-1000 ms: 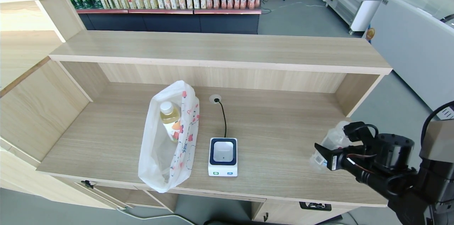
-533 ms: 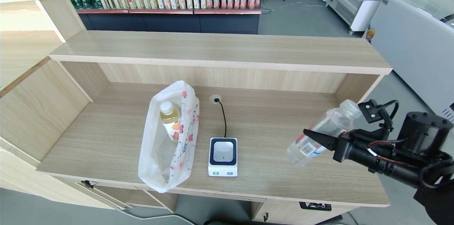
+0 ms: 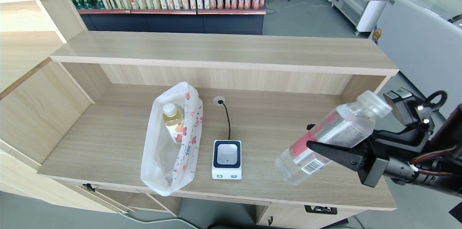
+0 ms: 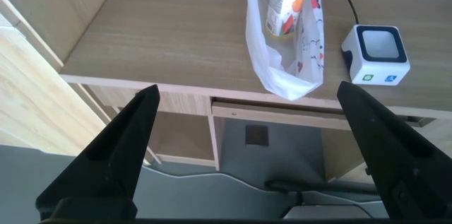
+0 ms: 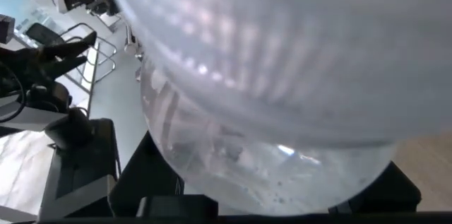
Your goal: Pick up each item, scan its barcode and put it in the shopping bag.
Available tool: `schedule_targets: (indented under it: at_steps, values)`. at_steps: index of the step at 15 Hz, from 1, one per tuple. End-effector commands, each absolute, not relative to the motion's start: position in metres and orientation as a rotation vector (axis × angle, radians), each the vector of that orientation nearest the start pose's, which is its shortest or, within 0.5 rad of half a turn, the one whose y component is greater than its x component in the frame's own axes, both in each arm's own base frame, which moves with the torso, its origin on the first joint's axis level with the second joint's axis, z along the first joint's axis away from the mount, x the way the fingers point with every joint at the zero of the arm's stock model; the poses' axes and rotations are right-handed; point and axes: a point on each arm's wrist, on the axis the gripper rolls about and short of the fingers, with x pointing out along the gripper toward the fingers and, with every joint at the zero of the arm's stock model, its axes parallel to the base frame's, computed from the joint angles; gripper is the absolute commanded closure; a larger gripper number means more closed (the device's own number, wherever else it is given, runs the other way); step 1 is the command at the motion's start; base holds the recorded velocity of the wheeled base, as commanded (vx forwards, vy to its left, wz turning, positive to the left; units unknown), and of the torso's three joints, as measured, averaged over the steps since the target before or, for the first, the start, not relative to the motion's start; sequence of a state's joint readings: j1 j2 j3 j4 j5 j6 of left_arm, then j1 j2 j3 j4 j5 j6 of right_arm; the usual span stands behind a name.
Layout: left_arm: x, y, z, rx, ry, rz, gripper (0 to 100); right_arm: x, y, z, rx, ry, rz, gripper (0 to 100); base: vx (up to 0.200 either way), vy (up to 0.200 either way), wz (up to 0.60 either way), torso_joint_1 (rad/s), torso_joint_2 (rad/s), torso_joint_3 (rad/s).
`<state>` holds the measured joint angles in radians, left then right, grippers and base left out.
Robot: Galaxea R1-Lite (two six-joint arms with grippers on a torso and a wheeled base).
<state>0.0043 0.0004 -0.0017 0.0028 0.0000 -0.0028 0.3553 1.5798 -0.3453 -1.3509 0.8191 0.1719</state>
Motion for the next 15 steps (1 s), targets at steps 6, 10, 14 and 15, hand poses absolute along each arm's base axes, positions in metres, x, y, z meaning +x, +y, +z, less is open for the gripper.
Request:
schedule_targets:
  at_steps: [6, 10, 14, 15]
  values:
    - [-0.023, 0.0, 0.076, -0.003, 0.002, 0.005, 0, 0.209, 0.102, 0.164, 0.075, -0.061, 1.413, 100, 0.0, 0.0, 0.0, 0.0, 0.0, 0.0]
    - [-0.023, 0.0, 0.076, -0.003, 0.002, 0.005, 0, 0.22, 0.097, 0.158, 0.053, -0.089, 1.402, 100, 0.0, 0.0, 0.0, 0.0, 0.0, 0.0]
    - [-0.023, 0.0, 0.076, -0.003, 0.002, 0.005, 0, 0.213, 0.108, 0.15, -0.016, -0.125, 1.451, 100, 0.0, 0.0, 0.0, 0.0, 0.0, 0.0]
    - [-0.023, 0.0, 0.076, -0.003, 0.002, 0.005, 0, 0.212, 0.11, 0.151, -0.017, -0.131, 1.462, 100, 0.0, 0.0, 0.0, 0.0, 0.0, 0.0]
